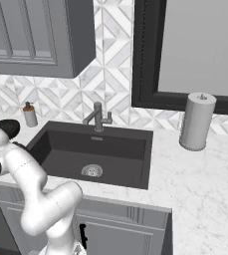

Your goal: Pick the pan and sponge and place them into the sink. Then turn on the water.

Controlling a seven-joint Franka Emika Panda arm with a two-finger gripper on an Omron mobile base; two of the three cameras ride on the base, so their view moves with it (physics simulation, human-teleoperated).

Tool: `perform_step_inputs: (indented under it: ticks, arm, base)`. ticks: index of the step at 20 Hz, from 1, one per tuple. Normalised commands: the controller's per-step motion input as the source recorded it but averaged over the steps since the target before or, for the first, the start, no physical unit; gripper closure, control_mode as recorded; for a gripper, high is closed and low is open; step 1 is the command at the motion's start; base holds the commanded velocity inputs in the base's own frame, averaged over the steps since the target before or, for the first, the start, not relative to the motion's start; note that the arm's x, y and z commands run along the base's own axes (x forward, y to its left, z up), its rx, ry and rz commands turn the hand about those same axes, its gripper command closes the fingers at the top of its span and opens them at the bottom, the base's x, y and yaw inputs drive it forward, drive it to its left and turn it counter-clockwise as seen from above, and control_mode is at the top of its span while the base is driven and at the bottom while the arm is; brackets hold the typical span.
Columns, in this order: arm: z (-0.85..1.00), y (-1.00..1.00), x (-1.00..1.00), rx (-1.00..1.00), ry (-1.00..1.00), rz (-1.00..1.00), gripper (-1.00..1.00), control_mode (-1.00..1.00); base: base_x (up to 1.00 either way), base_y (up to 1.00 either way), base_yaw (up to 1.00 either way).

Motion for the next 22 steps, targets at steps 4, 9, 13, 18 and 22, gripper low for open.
perform_step_inputs:
  ticks: [4, 9, 13, 18, 22]
  arm:
    - [0.27, -0.36, -0.01, 0.0, 0.0, -0.04, 1.0, -1.0]
    - [0.27, -0.26, 0.0, 0.0, 0.0, -0.08, 1.0, -1.0]
    - [0.0, -0.14, 0.0, 0.0, 0.0, -0.03, 1.0, -1.0]
    - [0.0, 0.0, 0.0, 0.0, 0.0, 0.0, 1.0, -1.0]
    - [0.07, -0.14, -0.01, 0.0, 0.0, 0.0, 1.0, -1.0]
  base:
    - [0.0, 0.0, 0.0]
    - [0.0, 0.0, 0.0]
    - [0.0, 0.0, 0.0]
    - [0.0, 0.0, 0.0]
    - [0.0, 0.0, 0.0]
